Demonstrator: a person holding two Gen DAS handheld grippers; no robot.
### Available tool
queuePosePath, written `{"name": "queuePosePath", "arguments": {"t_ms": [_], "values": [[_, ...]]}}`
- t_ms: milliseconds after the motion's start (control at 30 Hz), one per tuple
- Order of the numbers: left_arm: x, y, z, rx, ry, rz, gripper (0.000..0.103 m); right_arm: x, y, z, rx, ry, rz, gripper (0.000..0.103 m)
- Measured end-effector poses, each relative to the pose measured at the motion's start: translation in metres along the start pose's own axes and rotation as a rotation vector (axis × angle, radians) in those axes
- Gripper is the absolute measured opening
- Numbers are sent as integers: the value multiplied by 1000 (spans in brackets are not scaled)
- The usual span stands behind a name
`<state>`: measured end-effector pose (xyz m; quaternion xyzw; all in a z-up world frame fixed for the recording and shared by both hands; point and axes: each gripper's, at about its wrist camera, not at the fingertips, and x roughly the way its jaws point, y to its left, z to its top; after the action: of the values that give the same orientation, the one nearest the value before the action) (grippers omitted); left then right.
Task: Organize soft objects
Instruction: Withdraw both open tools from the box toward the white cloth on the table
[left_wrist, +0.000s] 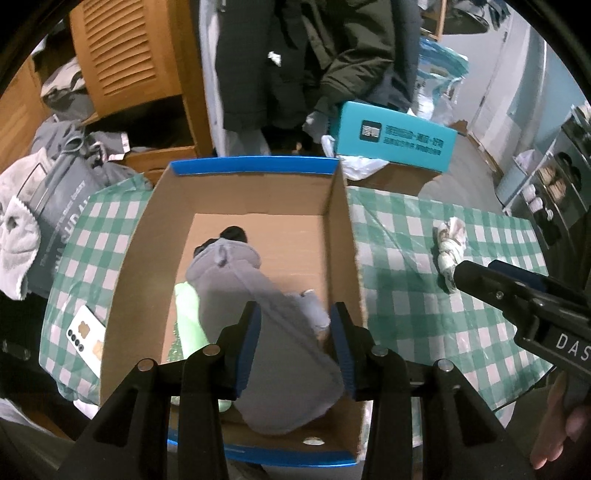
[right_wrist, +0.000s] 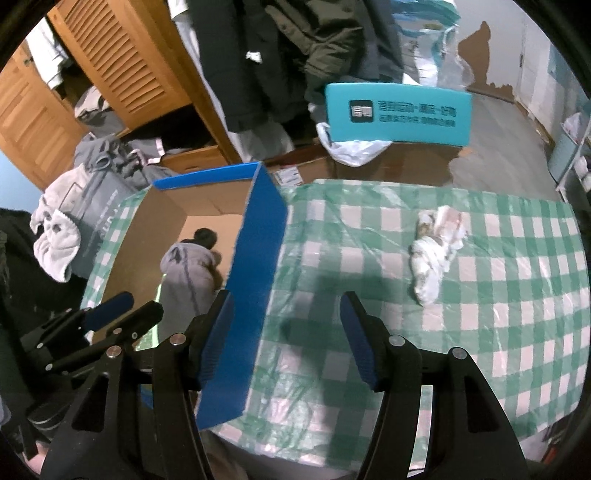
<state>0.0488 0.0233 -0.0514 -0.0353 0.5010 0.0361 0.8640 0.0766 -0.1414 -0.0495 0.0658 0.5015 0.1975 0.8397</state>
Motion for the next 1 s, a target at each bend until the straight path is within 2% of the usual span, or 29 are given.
{"name": "queuePosePath", "arguments": {"t_ms": [600, 1000], "values": [[15, -66, 5, 107, 34, -12, 45, -10, -80, -17, 120, 4, -61, 63], [50, -103, 19, 115, 101, -57, 45, 20, -128, -14, 182, 49, -112, 63]]}}
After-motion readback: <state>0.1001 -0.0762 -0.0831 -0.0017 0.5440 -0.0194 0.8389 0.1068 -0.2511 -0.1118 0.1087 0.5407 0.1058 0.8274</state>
